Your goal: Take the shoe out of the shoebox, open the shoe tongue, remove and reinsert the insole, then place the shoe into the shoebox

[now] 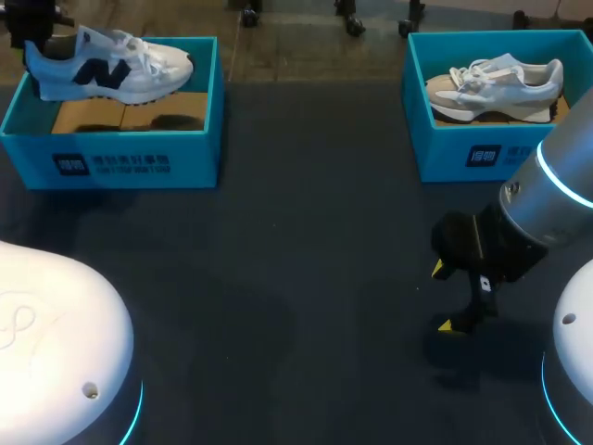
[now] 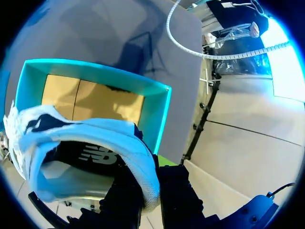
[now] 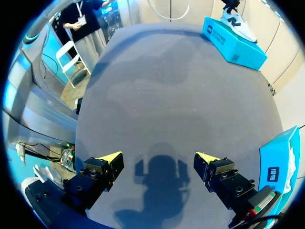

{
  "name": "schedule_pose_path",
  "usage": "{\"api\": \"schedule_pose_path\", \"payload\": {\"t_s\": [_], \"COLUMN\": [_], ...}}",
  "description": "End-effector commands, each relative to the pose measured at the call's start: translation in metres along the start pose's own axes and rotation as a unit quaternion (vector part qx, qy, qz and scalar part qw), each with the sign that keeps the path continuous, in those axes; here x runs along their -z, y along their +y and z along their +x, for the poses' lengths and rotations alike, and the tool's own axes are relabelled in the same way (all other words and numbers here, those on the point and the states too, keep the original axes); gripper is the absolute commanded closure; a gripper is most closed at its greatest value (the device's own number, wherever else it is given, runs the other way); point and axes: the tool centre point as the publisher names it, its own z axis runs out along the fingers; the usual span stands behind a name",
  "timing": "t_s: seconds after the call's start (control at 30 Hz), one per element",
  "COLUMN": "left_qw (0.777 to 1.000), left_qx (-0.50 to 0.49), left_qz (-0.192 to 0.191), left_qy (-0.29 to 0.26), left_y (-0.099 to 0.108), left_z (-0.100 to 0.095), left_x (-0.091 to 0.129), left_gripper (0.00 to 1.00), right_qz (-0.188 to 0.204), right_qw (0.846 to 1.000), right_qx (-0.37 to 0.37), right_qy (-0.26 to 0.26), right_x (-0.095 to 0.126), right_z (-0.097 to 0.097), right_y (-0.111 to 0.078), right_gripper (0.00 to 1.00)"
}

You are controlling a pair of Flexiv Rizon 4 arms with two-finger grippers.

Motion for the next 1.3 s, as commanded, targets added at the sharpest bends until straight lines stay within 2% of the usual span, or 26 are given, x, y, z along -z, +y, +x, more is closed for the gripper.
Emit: {"api": "schedule_pose_path", "payload": {"t_s": [0.03,0.17,0.5,0.73,1.0,1.3], "left_qw": [1.000,1.000,1.000,0.999,0.999,0.999], "left_qx": [-0.001,-0.007,-0.016,-0.029,-0.032,-0.048], "left_qz": [0.004,-0.002,0.003,0.017,0.018,0.007], "left_qy": [0.001,-0.004,-0.010,-0.010,-0.007,-0.023], "left_y": [0.004,0.008,0.022,0.016,0.009,-0.019], "left_z": [0.000,-0.014,-0.035,-0.046,-0.045,-0.025], "left_x": [0.002,-0.012,-0.038,-0.053,-0.068,-0.065], "left_gripper": [1.00,1.00,1.00,1.00,1.00,1.00], "right_qz": [0.001,0.001,0.001,0.001,0.001,0.001], "right_qw": [1.000,1.000,1.000,1.000,1.000,1.000], "right_qx": [0.000,0.000,0.000,0.000,0.000,0.000], "right_qy": [-0.001,-0.001,-0.001,-0.001,-0.001,-0.001], "right_x": [-0.002,-0.002,-0.002,-0.002,-0.002,-0.002], "right_z": [0.001,0.001,0.001,0.001,0.001,0.001], "right_y": [0.000,0.000,0.000,0.000,0.000,0.000], "right_gripper": [0.00,0.00,0.00,0.00,0.00,0.00]}}
